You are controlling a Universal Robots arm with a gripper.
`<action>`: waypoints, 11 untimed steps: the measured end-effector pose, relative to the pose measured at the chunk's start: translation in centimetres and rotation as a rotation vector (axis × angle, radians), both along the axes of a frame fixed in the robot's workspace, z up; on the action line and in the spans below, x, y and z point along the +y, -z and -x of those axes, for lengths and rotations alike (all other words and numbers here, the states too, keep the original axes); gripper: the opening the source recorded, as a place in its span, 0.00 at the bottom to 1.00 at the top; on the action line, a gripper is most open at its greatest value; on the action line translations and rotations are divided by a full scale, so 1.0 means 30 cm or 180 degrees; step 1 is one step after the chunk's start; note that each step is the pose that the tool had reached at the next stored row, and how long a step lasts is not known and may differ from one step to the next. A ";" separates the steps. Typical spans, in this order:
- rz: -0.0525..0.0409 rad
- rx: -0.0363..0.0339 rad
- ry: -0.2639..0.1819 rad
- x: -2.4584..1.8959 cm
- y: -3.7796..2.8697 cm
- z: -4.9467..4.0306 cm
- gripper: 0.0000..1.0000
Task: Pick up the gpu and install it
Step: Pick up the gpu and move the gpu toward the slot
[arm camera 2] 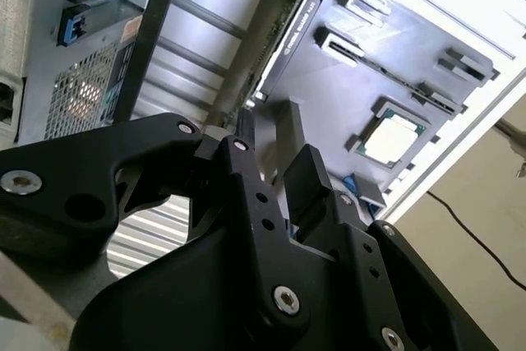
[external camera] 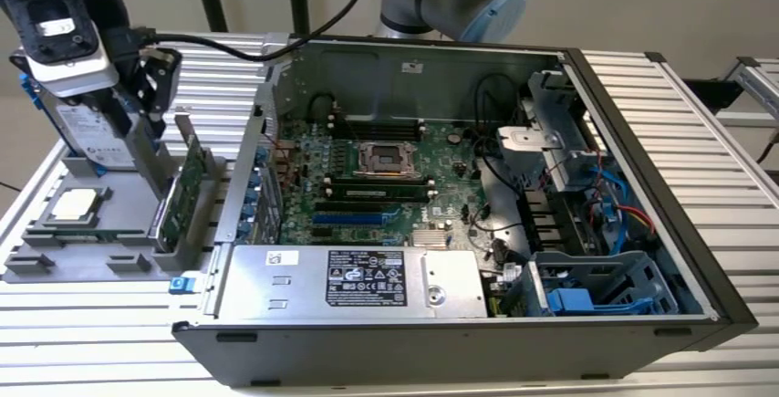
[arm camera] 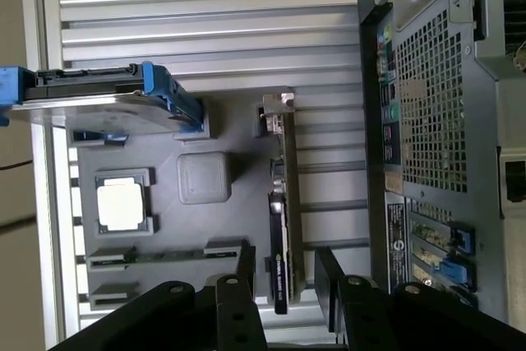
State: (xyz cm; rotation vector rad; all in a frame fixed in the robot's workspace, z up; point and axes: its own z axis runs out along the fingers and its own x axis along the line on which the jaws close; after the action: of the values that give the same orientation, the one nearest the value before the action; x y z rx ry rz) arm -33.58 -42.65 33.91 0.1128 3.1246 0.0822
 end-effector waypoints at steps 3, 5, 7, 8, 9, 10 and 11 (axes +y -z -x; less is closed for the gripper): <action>0.0000 0.0007 0.0000 -0.008 0.006 0.000 1.00; 0.0000 0.0012 0.0000 -0.014 0.009 0.000 1.00; 0.0000 0.0016 0.0000 -0.020 0.013 0.000 1.00; 0.0000 0.0018 0.0000 -0.023 0.015 0.000 1.00; 0.0000 0.0020 0.0000 -0.026 0.017 0.000 1.00; 0.0000 0.0022 0.0000 -0.028 0.019 0.000 1.00; 0.0000 0.0024 0.0000 -0.031 0.020 0.000 1.00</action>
State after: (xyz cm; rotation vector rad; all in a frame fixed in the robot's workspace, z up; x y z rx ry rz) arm -33.58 -43.59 33.30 0.1134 3.1322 0.0820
